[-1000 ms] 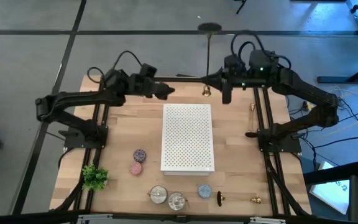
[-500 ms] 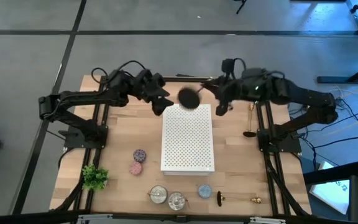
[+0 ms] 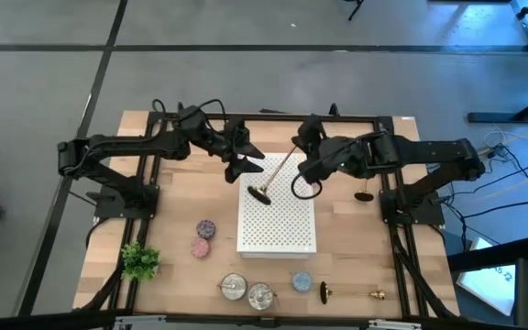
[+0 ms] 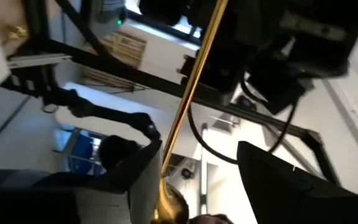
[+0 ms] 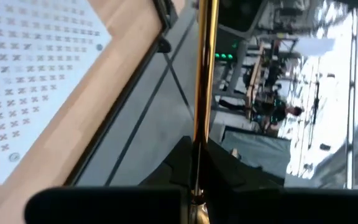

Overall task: Pick & Place candle stick holders
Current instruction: Put the top right gold candle holder on the shelf

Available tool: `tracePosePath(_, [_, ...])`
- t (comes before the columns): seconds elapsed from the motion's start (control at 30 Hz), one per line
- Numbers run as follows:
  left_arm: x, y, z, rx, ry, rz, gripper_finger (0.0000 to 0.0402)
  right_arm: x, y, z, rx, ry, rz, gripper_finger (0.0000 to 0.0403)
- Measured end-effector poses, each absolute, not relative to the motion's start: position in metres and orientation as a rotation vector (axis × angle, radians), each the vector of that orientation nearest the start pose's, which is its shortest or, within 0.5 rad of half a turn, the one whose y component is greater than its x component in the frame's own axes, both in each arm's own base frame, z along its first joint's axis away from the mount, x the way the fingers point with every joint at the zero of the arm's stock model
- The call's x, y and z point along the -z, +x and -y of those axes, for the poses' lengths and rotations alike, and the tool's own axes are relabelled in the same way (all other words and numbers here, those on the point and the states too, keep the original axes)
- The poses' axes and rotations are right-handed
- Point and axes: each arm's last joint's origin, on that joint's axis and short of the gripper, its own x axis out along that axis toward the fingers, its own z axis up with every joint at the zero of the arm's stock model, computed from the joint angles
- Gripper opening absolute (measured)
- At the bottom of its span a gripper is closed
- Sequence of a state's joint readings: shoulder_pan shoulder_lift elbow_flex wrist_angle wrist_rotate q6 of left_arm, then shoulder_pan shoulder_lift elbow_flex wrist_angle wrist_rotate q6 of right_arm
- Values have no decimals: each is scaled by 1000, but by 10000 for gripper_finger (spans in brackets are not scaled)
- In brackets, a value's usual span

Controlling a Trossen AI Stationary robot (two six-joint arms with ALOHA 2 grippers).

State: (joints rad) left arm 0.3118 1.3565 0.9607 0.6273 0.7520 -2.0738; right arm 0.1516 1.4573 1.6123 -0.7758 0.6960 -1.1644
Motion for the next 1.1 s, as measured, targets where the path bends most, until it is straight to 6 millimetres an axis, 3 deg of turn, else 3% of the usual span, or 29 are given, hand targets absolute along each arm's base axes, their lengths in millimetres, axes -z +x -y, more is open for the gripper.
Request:
tracePosePath(0.3, [-310, 323, -75, 489, -1881, -348, 203, -404, 311, -34, 85, -1343, -772, 18])
tracePosePath(0.47, [-306, 332, -79, 571, -1856, -232, 203, -399, 315, -34, 74, -1346, -787, 19])
tracePosePath(0.8, [-300, 341, -59, 609, -1835, -261, 199, -397, 315, -35, 61, -1316, -788, 19])
tracePosePath(1.1, [-302, 341, -55, 618, -1803, -208, 110, -394, 313, -35, 49, -1252, -808, 19])
